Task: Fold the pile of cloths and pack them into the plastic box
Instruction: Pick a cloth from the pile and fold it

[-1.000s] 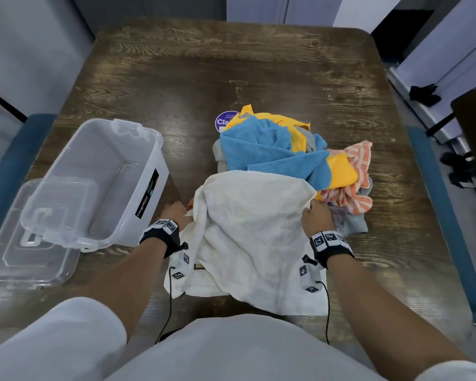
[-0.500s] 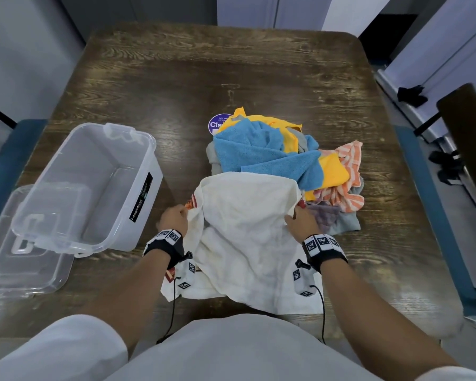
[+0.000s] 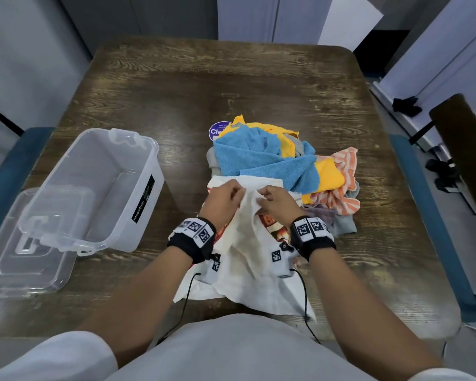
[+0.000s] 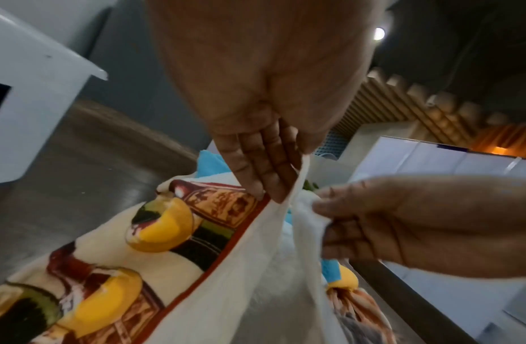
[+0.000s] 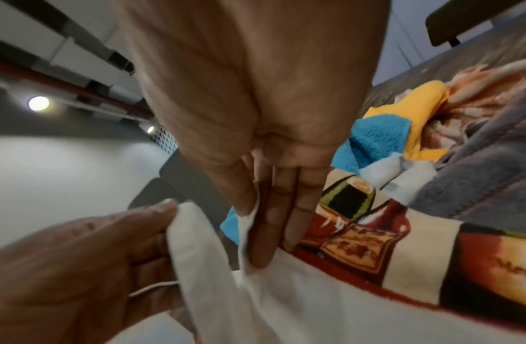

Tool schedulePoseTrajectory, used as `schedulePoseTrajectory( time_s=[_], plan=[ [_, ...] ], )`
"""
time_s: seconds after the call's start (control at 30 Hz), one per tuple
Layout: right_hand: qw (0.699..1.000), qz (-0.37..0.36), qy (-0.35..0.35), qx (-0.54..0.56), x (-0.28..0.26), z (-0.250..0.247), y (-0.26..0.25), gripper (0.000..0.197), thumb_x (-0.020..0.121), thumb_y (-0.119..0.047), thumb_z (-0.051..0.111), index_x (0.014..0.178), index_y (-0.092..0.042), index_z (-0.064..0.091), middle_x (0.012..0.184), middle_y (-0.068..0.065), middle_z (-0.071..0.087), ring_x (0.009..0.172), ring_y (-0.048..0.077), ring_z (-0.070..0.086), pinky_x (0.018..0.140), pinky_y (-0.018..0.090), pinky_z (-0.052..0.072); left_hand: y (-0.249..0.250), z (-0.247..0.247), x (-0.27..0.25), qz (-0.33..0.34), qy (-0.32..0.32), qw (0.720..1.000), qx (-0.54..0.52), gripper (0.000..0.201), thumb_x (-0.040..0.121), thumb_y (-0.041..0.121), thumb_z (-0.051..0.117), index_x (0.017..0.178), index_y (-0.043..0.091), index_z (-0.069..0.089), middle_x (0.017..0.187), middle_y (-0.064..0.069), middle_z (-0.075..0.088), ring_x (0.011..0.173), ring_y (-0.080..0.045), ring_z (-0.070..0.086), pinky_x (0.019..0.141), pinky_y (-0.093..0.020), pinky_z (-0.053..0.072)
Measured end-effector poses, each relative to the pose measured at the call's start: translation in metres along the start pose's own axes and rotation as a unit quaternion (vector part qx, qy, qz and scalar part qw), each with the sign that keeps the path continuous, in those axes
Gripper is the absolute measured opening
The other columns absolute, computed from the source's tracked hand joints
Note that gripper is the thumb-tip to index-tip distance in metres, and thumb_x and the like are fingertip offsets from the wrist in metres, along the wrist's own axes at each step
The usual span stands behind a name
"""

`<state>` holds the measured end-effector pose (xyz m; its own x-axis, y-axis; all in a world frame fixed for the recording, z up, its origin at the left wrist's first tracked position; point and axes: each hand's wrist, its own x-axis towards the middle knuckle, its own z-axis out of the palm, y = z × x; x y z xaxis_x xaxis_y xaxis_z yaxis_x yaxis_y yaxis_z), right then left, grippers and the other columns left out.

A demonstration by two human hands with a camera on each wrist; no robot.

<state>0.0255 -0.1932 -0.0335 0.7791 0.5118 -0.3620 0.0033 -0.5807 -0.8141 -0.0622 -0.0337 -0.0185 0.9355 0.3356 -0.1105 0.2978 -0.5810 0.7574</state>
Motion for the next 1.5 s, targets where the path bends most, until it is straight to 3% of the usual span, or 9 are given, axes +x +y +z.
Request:
schedulePoseTrajectory(
  time_s=[0.1,0.33,0.6,0.77,0.93,1.1,1.3,1.43,1.5],
  plan=[
    [0.995,0.01,-0.028,0.097,-0.01,0.004,-0.012,0.013,0.098,0.0,0.057,0.11,0.002,0.061,0.096,0.021,0.068,0.076,0.022,0.072,0.075,0.028,0.061,0.001,0.012,-0.004,0.012,-0.019,1.0,0.018,0.018,0.1,0.031,0.057,0.087,0.018,0.061,0.075,0.001,0.068,0.072,-0.018,0.064,0.073,-0.038,0.054],
    [0.986,0.038,-0.084,0.14,-0.018,0.006,-0.012,0.029,0.093,0.009,0.047,0.09,-0.008,0.07,0.097,0.018,0.074,0.089,0.029,0.075,0.086,0.037,0.061,0.002,0.014,-0.012,0.006,-0.002,0.999,0.046,0.019,0.099,0.033,0.059,0.095,0.016,0.066,0.086,0.0,0.072,0.082,-0.019,0.067,0.077,-0.04,0.055],
    [0.967,0.098,-0.121,0.2,-0.025,0.0,-0.022,0.028,0.097,0.007,0.039,0.116,0.005,0.059,0.098,0.023,0.07,0.081,0.035,0.073,0.076,0.036,0.062,0.002,0.022,-0.022,0.059,0.002,0.993,0.099,0.02,0.098,0.033,0.061,0.099,0.016,0.071,0.093,-0.001,0.072,0.084,-0.018,0.065,0.068,-0.026,0.04],
    [0.958,0.118,-0.108,0.236,-0.029,0.0,-0.022,0.036,0.094,0.006,0.032,0.125,0.004,0.051,0.098,0.029,0.068,0.091,0.043,0.072,0.079,0.041,0.062,0.0,0.021,-0.026,0.078,0.006,0.994,0.082,0.017,0.094,0.033,0.068,0.096,0.018,0.075,0.093,-0.001,0.071,0.083,-0.017,0.064,0.07,-0.028,0.044],
    [0.951,0.116,-0.088,0.274,-0.028,-0.003,-0.023,0.035,0.095,0.007,0.034,0.127,0.005,0.05,0.086,0.024,0.067,0.072,0.03,0.072,0.069,0.035,0.063,0.001,0.018,-0.023,0.059,0.013,0.998,0.028,0.01,0.085,0.025,0.078,0.09,0.016,0.076,0.091,0.0,0.069,0.081,-0.016,0.063,0.075,-0.034,0.051],
    [0.947,0.103,-0.111,0.284,-0.031,-0.008,-0.028,0.03,0.099,0.006,0.035,0.124,0.002,0.05,0.092,0.024,0.07,0.079,0.031,0.073,0.074,0.035,0.063,0.0,0.018,-0.022,0.056,0.028,0.998,0.001,0.01,0.085,0.029,0.078,0.086,0.019,0.076,0.088,0.001,0.07,0.08,-0.016,0.064,0.076,-0.038,0.053],
    [0.943,0.111,-0.118,0.289,-0.03,-0.008,-0.025,0.03,0.099,0.005,0.038,0.127,0.003,0.048,0.093,0.024,0.07,0.081,0.03,0.075,0.069,0.034,0.061,0.001,0.02,-0.023,0.042,0.016,0.999,0.022,0.014,0.083,0.032,0.079,0.089,0.022,0.072,0.09,0.007,0.066,0.077,-0.008,0.059,0.067,-0.017,0.042],
    [0.949,0.1,-0.122,0.273,-0.031,-0.009,-0.027,0.024,0.099,0.001,0.041,0.122,-0.004,0.049,0.105,0.024,0.073,0.097,0.036,0.073,0.08,0.037,0.06,0.0,0.018,-0.021,0.045,0.027,0.998,0.019,0.007,0.089,0.025,0.072,0.091,0.019,0.071,0.092,0.004,0.069,0.079,-0.012,0.063,0.078,-0.036,0.054],
    [0.962,0.095,-0.09,0.239,-0.028,-0.011,-0.027,0.025,0.096,-0.002,0.047,0.121,-0.008,0.05,0.102,0.021,0.075,0.096,0.036,0.073,0.08,0.038,0.057,0.003,0.012,-0.019,0.043,0.042,0.998,-0.004,0.009,0.093,0.025,0.068,0.096,0.017,0.071,0.091,0.003,0.072,0.082,-0.014,0.066,0.081,-0.04,0.055]
  ],
)
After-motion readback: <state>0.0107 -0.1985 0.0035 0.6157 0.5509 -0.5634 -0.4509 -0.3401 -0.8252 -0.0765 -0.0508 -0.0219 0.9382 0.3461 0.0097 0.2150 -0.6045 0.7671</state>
